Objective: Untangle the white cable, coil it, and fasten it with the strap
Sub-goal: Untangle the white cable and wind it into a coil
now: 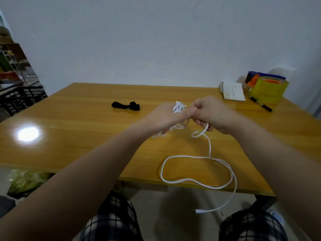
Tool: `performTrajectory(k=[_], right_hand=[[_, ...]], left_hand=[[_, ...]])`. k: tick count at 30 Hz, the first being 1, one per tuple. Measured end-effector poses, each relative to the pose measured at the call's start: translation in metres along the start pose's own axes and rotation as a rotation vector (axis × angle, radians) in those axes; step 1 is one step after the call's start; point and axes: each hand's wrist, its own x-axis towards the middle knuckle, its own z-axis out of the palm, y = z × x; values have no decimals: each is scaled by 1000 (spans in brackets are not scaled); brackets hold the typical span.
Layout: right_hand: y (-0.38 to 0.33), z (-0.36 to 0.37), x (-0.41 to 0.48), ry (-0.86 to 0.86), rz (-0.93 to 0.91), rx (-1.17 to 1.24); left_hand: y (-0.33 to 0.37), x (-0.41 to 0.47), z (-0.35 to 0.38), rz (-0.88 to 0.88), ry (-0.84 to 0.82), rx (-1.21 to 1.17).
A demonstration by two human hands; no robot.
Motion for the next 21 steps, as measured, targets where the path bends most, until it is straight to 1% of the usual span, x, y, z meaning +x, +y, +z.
performTrajectory(k=[2,3,4,6,7,9,11,15,17,19,21], right_hand=[[2,-3,-2,-106,36,102],[4,-5,-2,-131,34,136],[4,-8,-2,-139,38,161],[7,-13,0,-123,64,202],[8,-15,1,-119,72,221],[9,-15,3,-102,53,259],[8,-11,7,-4,-19,255],[15,-6,20,299,-275,-98],[25,-13,26,407,-285,-179],[35,-18,27,446,-274,-289],[44,-14,26,382,-279,-365]], left_hand=[[-4,3,-3,-7,52,56],[-5,3,-6,-12,77,93],[-7,2,-9,-32,103,121],[-15,2,-16,-91,149,102],[-18,1,-18,-119,145,78],[-21,-2,-16,-143,74,84],[-16,-6,-10,-121,-26,119],[1,-12,-6,-40,-187,43],[4,-17,-8,-3,-213,-52],[4,-21,-11,23,-146,-164],[6,-22,-11,63,-41,-275]])
